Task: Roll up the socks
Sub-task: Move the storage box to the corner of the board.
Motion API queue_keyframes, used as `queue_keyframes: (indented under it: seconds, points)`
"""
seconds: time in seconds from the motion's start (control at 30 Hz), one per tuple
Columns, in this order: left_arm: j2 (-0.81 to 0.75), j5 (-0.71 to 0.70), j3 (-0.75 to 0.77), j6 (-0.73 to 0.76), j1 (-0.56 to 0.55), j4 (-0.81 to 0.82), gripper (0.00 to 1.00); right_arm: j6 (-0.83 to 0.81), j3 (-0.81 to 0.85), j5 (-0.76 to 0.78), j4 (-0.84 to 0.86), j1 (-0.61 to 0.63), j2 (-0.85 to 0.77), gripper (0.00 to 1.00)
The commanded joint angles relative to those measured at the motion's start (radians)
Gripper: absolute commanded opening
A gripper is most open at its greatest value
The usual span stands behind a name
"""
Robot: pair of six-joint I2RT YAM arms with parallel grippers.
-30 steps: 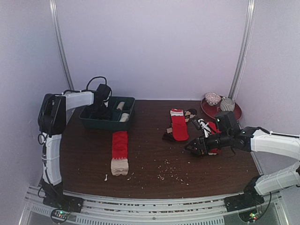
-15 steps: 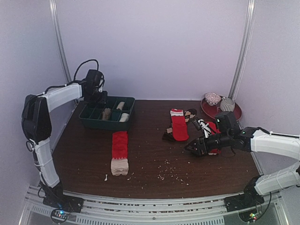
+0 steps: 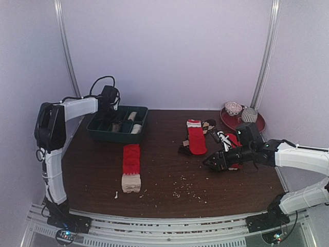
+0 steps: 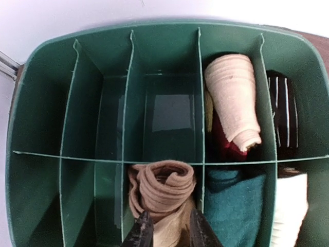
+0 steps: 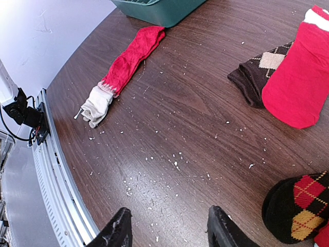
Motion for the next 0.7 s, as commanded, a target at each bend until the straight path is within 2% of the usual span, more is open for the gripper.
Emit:
queue_keyframes:
  seconds: [0.0, 0.2, 0.37, 0.5, 0.67]
  points:
    - [0.042, 0.011, 0.063, -0.009, -0.006, 0.056, 0.24, 0.002, 0.015, -0.009, -0.011, -0.007, -0.006, 0.5]
    - [0.11, -0.015, 0.113, -0.014, -0.008, 0.05, 0.24, -0.001, 0.013, -0.012, -0.016, -0.007, 0.0, 0.5]
    - [0.192, -0.057, 0.203, 0.0, -0.014, -0.058, 0.18, 0.0, 0.01, -0.009, -0.021, -0.007, 0.0, 0.49]
    - [0.216, -0.088, 0.198, 0.014, -0.016, -0.079, 0.17, -0.003, 0.009, -0.009, -0.017, -0.007, 0.004, 0.49]
    - [0.273, -0.054, 0.217, 0.019, -0.016, -0.166, 0.14, -0.002, 0.009, -0.014, -0.016, -0.007, 0.018, 0.49]
